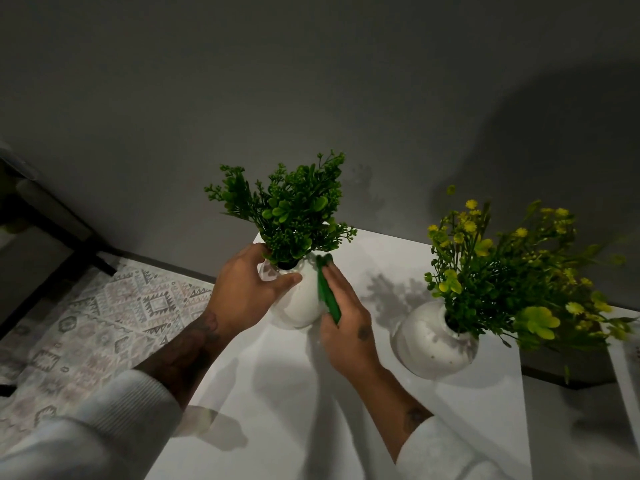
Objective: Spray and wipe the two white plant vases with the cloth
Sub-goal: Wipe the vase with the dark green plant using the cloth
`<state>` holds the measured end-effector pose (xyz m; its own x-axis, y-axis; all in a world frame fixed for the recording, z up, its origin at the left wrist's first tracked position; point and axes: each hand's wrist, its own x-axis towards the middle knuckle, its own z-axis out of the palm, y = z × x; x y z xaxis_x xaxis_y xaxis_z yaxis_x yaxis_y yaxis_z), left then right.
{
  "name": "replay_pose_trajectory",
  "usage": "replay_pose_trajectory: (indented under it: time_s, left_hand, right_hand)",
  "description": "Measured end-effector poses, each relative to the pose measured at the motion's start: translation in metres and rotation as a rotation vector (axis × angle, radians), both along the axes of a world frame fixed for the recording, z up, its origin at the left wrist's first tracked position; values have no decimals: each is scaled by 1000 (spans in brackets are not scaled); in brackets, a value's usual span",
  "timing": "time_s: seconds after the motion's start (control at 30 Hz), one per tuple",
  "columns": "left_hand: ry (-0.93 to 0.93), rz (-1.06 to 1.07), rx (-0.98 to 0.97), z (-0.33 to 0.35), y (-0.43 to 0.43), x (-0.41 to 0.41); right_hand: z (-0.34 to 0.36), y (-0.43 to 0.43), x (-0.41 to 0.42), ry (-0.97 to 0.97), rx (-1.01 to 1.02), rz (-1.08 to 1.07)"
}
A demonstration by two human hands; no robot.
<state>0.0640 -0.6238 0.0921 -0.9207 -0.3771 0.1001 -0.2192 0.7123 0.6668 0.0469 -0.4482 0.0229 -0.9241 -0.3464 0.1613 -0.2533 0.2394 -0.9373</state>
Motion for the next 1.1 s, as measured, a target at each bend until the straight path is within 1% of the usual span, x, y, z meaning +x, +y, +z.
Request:
replay_pose_trajectory:
  time_s: [0.13,0.27,0.37,0.47,0.63,0.73,0.87,0.97,1.0,1.03,1.1]
  left_hand:
    - [-13,-3,-7,-1,-1,-1]
    - [-14,-11,-16,0,-1,0]
    - [-18,-27,-5,2,-2,-1]
    - [-26,-21,11,2,-3,-2]
    - [-33,-23,4,1,-4,-3]
    - [-31,-23,-5,3,-4,-4]
    - [-27,-17,-26,3,-2,-3]
    - [-19,22,-62,1,-1,-3]
    - [-19,39,-74,1,-1,-3]
    - [-20,57,-85,0,-1,-2]
    - [-19,97,-102,0,-2,-1]
  right_hand:
    - [-15,5,-8,-230,-6,-28]
    - [-32,3,-10,-437,118,-13]
    - [-40,3,-7,-511,192,0]
    - [-34,3,-15,-556,188,-20]
    - [-6,0,-37,-503,71,-62]
    - [12,-1,-47,-424,63,-32]
    - [29,-9,-42,-211,4,67]
    - [26,-12,-28,-81,-60,115]
    - [22,-12,-23,-73,-91,110]
    - [16,-10,-19,-106,-131,91]
    - [8,-7,-13,-267,-210,35]
